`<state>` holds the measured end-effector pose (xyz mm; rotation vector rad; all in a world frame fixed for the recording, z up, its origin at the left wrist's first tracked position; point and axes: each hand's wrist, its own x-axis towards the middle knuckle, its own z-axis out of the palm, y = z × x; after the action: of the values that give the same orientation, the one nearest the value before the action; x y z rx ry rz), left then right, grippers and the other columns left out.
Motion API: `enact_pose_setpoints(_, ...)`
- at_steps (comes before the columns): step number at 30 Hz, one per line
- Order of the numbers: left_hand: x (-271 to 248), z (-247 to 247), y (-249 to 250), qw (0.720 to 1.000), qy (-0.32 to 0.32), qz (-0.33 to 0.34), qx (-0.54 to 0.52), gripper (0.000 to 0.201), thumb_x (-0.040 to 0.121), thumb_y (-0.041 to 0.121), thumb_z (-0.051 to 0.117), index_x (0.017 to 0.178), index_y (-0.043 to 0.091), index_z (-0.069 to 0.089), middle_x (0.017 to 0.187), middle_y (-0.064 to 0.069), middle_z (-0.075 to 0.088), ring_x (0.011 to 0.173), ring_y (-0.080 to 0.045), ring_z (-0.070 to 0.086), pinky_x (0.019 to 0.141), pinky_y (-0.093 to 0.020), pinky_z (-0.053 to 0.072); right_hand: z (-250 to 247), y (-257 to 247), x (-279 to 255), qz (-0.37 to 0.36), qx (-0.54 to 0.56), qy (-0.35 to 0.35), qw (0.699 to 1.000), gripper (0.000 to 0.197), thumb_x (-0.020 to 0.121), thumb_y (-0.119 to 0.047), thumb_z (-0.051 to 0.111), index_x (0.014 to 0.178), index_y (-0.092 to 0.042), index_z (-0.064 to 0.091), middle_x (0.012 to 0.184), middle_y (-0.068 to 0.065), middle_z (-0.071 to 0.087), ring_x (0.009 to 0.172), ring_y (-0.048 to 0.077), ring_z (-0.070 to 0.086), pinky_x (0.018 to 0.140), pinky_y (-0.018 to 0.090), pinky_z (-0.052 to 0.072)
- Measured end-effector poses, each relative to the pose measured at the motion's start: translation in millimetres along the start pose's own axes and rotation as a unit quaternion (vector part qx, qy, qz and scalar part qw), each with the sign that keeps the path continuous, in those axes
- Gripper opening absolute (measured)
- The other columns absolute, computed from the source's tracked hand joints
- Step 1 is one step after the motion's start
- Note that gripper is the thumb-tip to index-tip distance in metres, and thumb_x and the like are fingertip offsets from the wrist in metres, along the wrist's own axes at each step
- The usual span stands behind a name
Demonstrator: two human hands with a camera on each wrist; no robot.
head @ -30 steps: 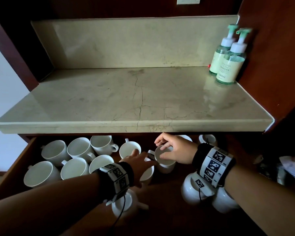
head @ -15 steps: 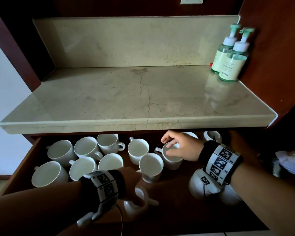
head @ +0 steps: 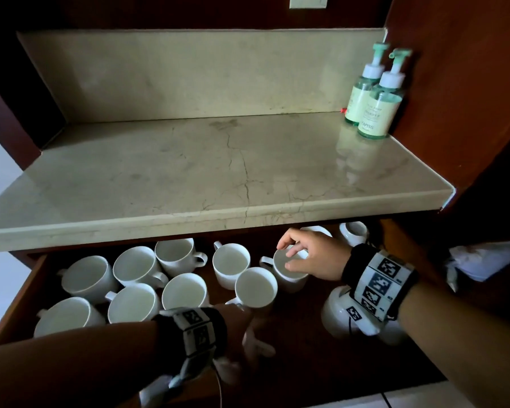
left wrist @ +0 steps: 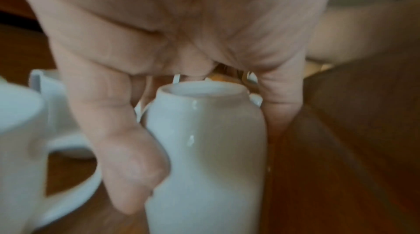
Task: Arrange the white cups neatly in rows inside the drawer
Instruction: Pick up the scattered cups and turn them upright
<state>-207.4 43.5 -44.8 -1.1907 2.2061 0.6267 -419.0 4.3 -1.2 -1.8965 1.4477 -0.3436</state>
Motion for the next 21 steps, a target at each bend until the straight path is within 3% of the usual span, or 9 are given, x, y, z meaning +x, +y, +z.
enact_pose_setpoints(3,-19.4,-20.4,-4.5,0.998,0.052,0.008,-0.019,0.071,0.071,0.050,0.073,0.129,0.021,0.045,0.127,-0.004,0.058,0.115,-0.023,0.057,0.089,-0.030,0.046,-1.9,5.6,-0.8,-0.001,0.048,0.002,0.999,0.024,0.080,-0.027,0.068,0.095,-0.039,0.054,0.106,-0.007,0.064,0.095,-0.003,0.062,0.079,0.024,0.048)
enact_pose_setpoints(5,-31.5,-41.6,-9.5,0.993,0.083,0.011,-0.081,0.066,0.071,0.055,0.071,0.124,0.025,0.047,0.113,0.000,0.064,0.103,-0.018,0.062,0.081,-0.027,0.046,-2.0,5.7,-2.3,-0.008,0.118,-0.008,0.993,0.021,0.081,-0.026,0.070,0.095,-0.034,0.057,0.111,-0.003,0.064,0.092,0.006,0.065,0.082,0.038,0.053)
enact_pose_setpoints(7,-38.5,-64.4,-19.7,0.977,0.101,0.032,-0.183,0.062,0.069,0.055,0.071,0.120,0.028,0.049,0.100,0.006,0.063,0.088,-0.012,0.061,0.073,-0.022,0.047,-3.3,2.2,-5.2,-0.020,0.200,-0.013,0.979,0.027,0.078,-0.030,0.074,0.100,-0.028,0.058,0.110,0.003,0.063,0.091,0.010,0.063,0.078,0.043,0.053)
enact_pose_setpoints(8,-40.6,-73.6,-25.9,0.958,0.114,0.054,-0.259,0.062,0.063,0.053,0.074,0.115,0.029,0.051,0.098,0.006,0.063,0.084,-0.011,0.061,0.071,-0.024,0.050,-5.0,-1.1,-6.2,-0.023,0.247,-0.014,0.969,0.042,0.071,-0.040,0.079,0.103,-0.026,0.058,0.110,0.004,0.064,0.092,0.011,0.063,0.076,0.043,0.053)
enact_pose_setpoints(10,-39.1,-82.0,-35.4,0.876,0.138,0.095,-0.452,0.064,0.047,0.044,0.077,0.105,0.027,0.054,0.096,-0.003,0.062,0.079,-0.018,0.064,0.066,-0.035,0.057,-6.2,-4.1,-6.3,-0.016,0.354,-0.035,0.934,0.076,0.052,-0.054,0.085,0.113,-0.022,0.054,0.110,0.005,0.063,0.099,0.015,0.062,0.078,0.042,0.053)
enact_pose_setpoints(12,-35.1,-82.1,-38.0,0.783,0.146,0.115,-0.593,0.066,0.044,0.031,0.079,0.104,0.019,0.054,0.097,-0.013,0.058,0.078,-0.028,0.064,0.066,-0.044,0.055,-5.1,-9.8,-7.6,-0.023,0.432,-0.063,0.899,0.089,0.044,-0.049,0.091,0.119,-0.022,0.050,0.113,0.004,0.062,0.104,0.021,0.061,0.080,0.045,0.052)
enact_pose_setpoints(15,-31.4,-76.5,-34.7,0.725,0.157,0.159,-0.652,0.072,0.049,0.025,0.078,0.114,0.012,0.050,0.105,-0.014,0.056,0.085,-0.029,0.066,0.072,-0.047,0.057,2.3,-25.1,-8.5,-0.045,0.429,-0.038,0.902,0.089,0.044,-0.033,0.094,0.121,-0.023,0.050,0.111,0.002,0.062,0.103,0.023,0.062,0.073,0.044,0.056)
enact_pose_setpoints(18,-31.2,-75.5,-35.7,0.716,0.149,0.183,-0.657,0.068,0.053,0.022,0.078,0.114,0.016,0.051,0.108,-0.009,0.056,0.093,-0.025,0.065,0.075,-0.043,0.056,3.9,-39.6,-10.9,-0.074,0.343,0.046,0.935,0.079,0.052,-0.024,0.085,0.121,-0.014,0.046,0.108,0.005,0.060,0.101,0.019,0.060,0.078,0.037,0.055)
enact_pose_setpoints(21,-34.5,-83.3,-46.2,0.777,0.136,0.183,-0.587,0.065,0.060,0.041,0.083,0.114,0.018,0.054,0.099,0.003,0.063,0.088,-0.017,0.065,0.066,-0.035,0.055,0.6,-46.9,-17.6,-0.072,0.119,0.062,0.988,0.076,0.053,-0.036,0.086,0.117,-0.028,0.045,0.108,0.000,0.062,0.101,0.018,0.061,0.087,0.040,0.054)
